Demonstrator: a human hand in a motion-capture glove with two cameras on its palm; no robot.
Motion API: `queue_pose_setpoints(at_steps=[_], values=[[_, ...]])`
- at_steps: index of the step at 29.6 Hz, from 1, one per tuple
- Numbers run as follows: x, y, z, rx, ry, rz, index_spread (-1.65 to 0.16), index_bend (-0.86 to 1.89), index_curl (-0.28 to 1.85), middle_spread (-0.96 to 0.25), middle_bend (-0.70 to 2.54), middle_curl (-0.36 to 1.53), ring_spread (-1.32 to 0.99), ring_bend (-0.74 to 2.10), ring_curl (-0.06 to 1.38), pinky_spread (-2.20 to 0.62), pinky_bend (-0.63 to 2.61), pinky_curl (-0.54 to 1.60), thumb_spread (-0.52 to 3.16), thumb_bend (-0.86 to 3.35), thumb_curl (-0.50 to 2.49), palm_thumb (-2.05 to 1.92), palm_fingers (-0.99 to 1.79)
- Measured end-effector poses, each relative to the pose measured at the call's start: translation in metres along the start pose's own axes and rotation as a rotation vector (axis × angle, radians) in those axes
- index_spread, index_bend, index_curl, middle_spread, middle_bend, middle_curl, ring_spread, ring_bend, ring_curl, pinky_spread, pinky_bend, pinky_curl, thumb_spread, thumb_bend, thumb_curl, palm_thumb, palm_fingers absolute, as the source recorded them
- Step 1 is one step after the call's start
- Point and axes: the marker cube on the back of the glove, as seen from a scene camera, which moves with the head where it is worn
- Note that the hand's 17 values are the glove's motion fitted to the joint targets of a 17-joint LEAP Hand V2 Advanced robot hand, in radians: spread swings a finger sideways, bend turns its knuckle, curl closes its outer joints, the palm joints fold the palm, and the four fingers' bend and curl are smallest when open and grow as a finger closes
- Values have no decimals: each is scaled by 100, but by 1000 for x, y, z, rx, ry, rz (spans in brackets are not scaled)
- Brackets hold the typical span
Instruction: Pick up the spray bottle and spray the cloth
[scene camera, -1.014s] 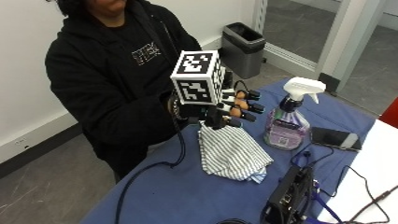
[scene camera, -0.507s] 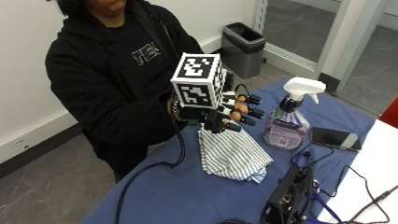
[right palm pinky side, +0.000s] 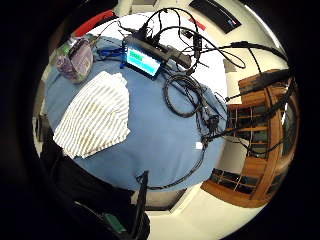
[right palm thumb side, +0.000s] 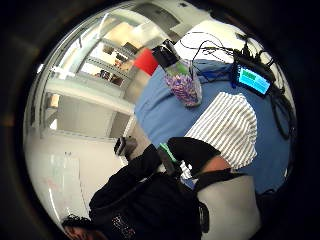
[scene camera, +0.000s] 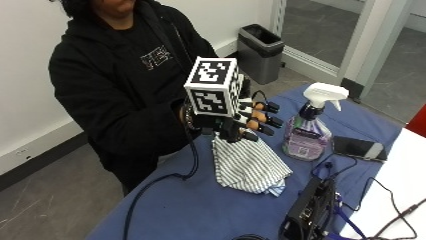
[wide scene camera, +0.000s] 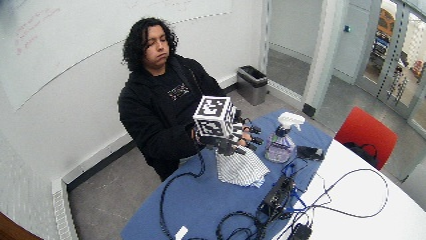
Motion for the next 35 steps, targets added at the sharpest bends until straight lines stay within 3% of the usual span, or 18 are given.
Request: queue_pose_setpoints(at_steps=[35], values=[[1, -2, -2, -16, -19, 10, -39, 14, 25, 1, 20, 34, 1, 38, 32, 25, 20, 34, 102, -2, 32, 48, 32]])
